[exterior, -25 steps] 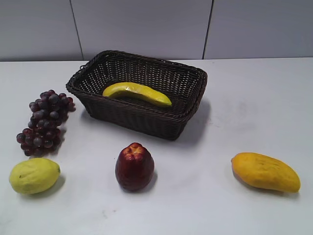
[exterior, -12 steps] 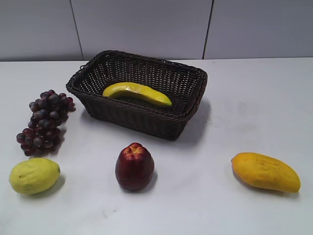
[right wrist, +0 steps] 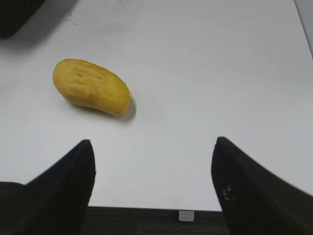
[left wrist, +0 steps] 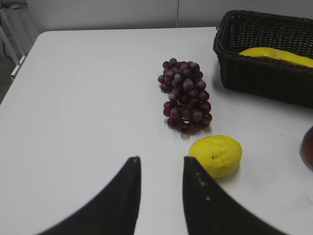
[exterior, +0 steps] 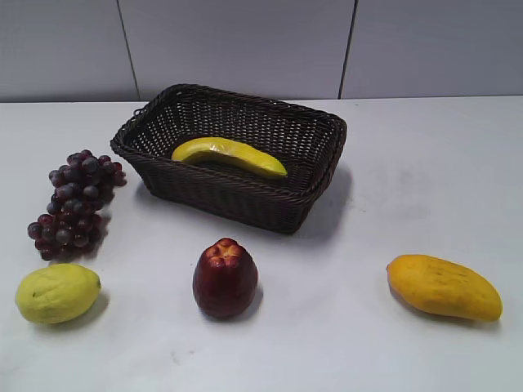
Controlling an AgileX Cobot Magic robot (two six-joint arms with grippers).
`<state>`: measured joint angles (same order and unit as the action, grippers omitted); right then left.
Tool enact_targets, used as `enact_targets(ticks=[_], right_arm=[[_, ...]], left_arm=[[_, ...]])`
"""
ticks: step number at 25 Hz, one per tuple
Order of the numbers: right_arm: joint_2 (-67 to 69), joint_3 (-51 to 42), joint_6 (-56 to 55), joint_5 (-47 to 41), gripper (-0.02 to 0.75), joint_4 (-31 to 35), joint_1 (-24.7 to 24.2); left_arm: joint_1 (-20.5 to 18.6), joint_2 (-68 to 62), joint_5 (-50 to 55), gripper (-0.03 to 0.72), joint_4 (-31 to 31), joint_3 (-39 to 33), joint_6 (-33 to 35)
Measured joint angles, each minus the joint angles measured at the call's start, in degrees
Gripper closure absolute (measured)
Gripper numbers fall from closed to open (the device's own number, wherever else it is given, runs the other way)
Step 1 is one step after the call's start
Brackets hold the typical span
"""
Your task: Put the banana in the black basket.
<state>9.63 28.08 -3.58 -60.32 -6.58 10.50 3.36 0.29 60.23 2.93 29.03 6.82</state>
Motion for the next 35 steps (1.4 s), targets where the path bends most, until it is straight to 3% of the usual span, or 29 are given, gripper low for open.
enact_targets(ticks=[10,19,35], right_arm=[[-0.69,0.0,0.0,0.0,0.146,0.0,-0.55],[-9.76,0.0,0.05,0.2,0.146,-0.13,-8.47],[-9.88,0.0,0.05,0.2,0.147,-0.44,-8.65]], left_arm=[[0.0,0.0,0.0,0.468,0.0,0.0,0.0],[0.0,0.0,0.0,0.468,0.01,0.0,0.0],[0.0,0.0,0.0,0.468,-0.04,0.0,0.0]])
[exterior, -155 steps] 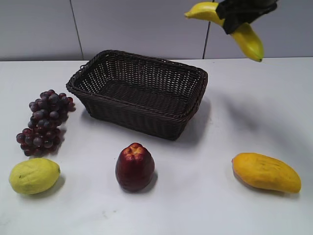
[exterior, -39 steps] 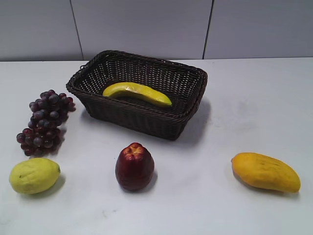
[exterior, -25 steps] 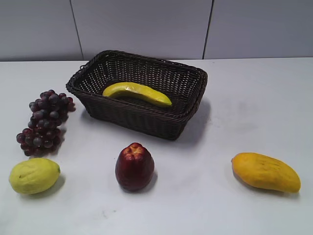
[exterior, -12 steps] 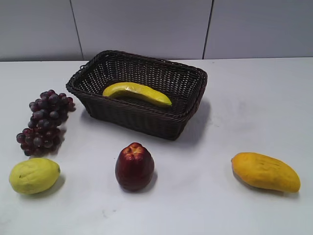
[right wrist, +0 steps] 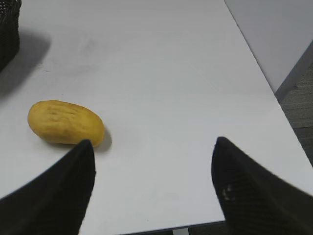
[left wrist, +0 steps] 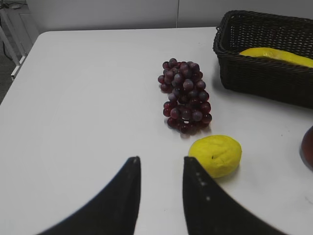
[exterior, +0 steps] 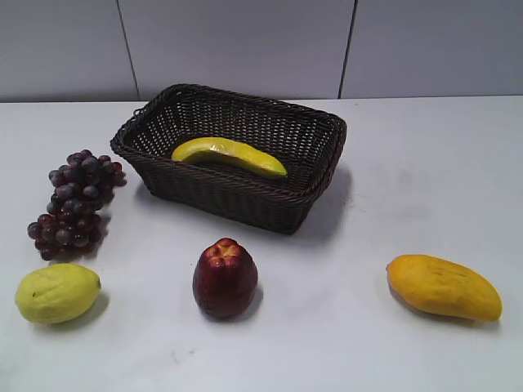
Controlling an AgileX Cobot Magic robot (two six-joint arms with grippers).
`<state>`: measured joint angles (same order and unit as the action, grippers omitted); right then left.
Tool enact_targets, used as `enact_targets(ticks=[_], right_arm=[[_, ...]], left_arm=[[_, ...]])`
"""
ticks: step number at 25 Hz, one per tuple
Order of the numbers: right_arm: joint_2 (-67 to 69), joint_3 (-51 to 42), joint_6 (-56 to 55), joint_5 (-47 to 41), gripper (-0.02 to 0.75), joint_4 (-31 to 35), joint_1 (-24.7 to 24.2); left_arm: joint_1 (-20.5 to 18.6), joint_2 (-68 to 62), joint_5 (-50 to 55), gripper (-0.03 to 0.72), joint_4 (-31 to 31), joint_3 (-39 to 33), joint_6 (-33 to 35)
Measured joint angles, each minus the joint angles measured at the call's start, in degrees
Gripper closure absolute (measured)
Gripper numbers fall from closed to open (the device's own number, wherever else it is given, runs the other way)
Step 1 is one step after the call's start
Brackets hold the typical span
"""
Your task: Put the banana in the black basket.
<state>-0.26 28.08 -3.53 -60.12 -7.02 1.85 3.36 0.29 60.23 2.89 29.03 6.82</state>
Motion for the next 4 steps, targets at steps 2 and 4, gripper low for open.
enact_targets(ticks=[2,4], right_arm=[[0.0,0.0,0.0,0.0,0.147,0.0,0.0],[0.0,0.0,0.0,0.0,0.147,0.0,0.0]], left_arm=[[0.0,0.0,0.0,0.468,0.0,0.0,0.0],[0.0,0.0,0.0,0.468,0.0,0.0,0.0]])
